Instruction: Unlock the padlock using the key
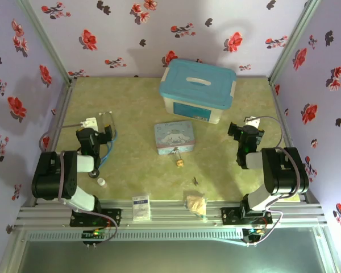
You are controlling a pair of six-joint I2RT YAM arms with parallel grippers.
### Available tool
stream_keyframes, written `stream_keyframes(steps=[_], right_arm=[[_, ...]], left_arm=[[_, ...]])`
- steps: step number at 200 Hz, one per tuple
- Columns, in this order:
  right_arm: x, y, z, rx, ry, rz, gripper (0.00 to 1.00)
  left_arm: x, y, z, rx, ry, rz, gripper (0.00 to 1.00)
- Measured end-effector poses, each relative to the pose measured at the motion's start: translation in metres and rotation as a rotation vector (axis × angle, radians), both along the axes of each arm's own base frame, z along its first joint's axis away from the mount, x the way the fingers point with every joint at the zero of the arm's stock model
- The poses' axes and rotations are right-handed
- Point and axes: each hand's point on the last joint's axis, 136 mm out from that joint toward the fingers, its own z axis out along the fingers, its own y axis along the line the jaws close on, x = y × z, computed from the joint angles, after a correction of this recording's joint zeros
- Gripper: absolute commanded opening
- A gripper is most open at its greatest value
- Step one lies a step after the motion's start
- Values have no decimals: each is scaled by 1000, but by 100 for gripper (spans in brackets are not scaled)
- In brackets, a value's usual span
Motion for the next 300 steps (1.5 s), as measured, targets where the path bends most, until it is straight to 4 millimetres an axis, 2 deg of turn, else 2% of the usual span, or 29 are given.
stream_keyframes(steps=[260, 276, 300], right_arm=[[-1, -1, -1, 5, 1, 4, 100], [-2, 0, 3, 8, -5, 11, 99], [-4, 5, 23, 12, -41, 40, 99]], left_arm=[[0, -3, 1, -6, 5, -15, 100], [-3, -3, 9, -5, 11, -18, 100], [-2, -4, 45, -6, -58, -22, 100]])
